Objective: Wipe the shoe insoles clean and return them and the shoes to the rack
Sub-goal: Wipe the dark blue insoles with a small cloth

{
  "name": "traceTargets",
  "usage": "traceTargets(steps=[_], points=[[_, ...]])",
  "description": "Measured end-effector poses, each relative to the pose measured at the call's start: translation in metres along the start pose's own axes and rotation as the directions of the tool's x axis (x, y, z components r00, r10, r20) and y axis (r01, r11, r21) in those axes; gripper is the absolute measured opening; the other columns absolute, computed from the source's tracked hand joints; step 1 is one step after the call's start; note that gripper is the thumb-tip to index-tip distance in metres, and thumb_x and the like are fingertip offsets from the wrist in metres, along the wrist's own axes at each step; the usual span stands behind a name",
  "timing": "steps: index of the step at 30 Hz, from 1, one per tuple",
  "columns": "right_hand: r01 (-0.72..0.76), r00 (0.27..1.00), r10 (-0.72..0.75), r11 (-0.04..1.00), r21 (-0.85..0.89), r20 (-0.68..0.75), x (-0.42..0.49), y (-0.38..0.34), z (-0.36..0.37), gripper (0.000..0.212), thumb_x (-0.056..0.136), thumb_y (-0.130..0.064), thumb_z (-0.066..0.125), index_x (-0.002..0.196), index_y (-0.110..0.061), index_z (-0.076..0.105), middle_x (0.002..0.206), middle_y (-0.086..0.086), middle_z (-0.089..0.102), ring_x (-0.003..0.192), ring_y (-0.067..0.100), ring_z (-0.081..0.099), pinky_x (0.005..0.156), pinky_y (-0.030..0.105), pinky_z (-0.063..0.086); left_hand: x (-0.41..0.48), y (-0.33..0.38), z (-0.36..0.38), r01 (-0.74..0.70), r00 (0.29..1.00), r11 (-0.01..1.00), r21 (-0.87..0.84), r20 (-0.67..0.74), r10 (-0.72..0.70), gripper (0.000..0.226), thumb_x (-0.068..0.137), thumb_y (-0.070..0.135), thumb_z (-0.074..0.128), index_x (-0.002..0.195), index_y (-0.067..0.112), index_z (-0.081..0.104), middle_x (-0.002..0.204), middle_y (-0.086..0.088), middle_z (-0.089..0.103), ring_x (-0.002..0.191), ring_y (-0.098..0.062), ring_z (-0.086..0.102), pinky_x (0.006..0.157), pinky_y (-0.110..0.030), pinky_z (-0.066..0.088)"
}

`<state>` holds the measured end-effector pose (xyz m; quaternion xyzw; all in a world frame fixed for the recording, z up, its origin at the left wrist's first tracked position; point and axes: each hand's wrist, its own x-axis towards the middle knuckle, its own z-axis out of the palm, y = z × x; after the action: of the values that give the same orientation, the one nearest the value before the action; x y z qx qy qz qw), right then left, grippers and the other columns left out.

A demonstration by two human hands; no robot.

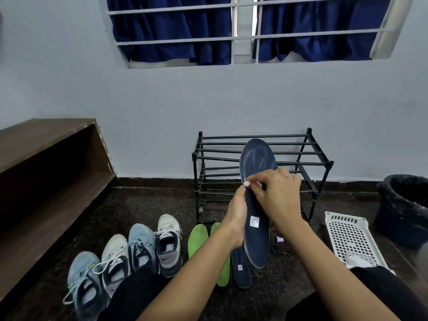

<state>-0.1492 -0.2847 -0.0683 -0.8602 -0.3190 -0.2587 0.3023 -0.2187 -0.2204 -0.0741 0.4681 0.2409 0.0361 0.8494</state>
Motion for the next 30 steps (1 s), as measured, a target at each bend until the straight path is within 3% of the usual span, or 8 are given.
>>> traceTargets(steps=[3,9,19,24,27,30], points=[[0.026,0.999,-0.026,1.0,-0.009,0.026,-0.004,-0.003,0.004,0.01,0.083,-0.022,0.068,0.084,-0.03,0.075,0.081,-0.005,0.071,0.084,0.023,0.053,0.069,0.034,0.019,0.001,0.001,-0.004,0.015,1.0,1.0,0.009,-0.017,-0.015,0.045,0.1,0.041,0.038,0.087,0.012,0.069,0.068,-0.006,0.07,0.059,-0.018,0.066,0.054,-0.025,0.05],[0.078,0.995,-0.08,0.997,0.029,0.063,-0.02,-0.012,0.009,0.012,0.076,-0.02,0.076,0.077,-0.032,0.075,0.072,-0.007,0.07,0.074,0.02,0.054,0.067,0.031,0.021,0.009,0.009,-0.016,-0.001,0.99,1.0,-0.003,-0.138,0.001,0.053,0.1,0.042,0.03,0.094,0.011,0.072,0.073,-0.009,0.072,0.072,-0.023,0.067,0.059,-0.028,0.051],[0.006,1.0,-0.006,1.0,0.004,0.026,0.006,-0.003,0.001,0.011,0.084,-0.026,0.066,0.085,-0.034,0.075,0.083,-0.007,0.071,0.087,0.021,0.053,0.069,0.033,0.016,0.003,0.002,-0.002,-0.015,1.0,1.0,-0.006,0.002,0.015,0.046,0.102,0.039,0.033,0.087,0.012,0.067,0.064,-0.005,0.068,0.056,-0.016,0.065,0.051,-0.023,0.049],[0.056,0.998,-0.057,0.998,0.041,0.017,-0.004,-0.008,-0.001,0.011,0.081,-0.024,0.07,0.079,-0.034,0.074,0.078,-0.008,0.07,0.08,0.021,0.053,0.069,0.034,0.021,0.009,0.014,-0.014,-0.065,0.998,0.998,-0.001,-0.021,0.065,0.053,0.102,0.037,0.025,0.098,0.01,0.069,0.08,-0.01,0.072,0.073,-0.021,0.067,0.066,-0.031,0.052],[0.098,0.995,-0.099,0.995,0.03,0.033,-0.015,-0.011,0.001,0.012,0.077,-0.022,0.074,0.077,-0.034,0.075,0.073,-0.008,0.069,0.074,0.021,0.053,0.067,0.033,0.023,0.011,0.017,-0.017,-0.1,0.993,0.995,-0.017,-0.063,0.098,0.051,0.101,0.035,0.026,0.098,0.01,0.07,0.08,-0.008,0.073,0.071,-0.02,0.069,0.064,-0.029,0.053],[0.112,0.993,-0.111,0.993,-0.027,0.03,-0.019,-0.011,0.003,0.014,0.074,-0.021,0.077,0.075,-0.035,0.074,0.069,-0.009,0.068,0.07,0.019,0.052,0.065,0.032,0.016,0.014,0.013,-0.015,-0.107,0.99,0.993,-0.048,-0.092,0.103,0.051,0.101,0.035,0.028,0.099,0.009,0.071,0.087,-0.011,0.073,0.08,-0.024,0.068,0.067,-0.031,0.054]])
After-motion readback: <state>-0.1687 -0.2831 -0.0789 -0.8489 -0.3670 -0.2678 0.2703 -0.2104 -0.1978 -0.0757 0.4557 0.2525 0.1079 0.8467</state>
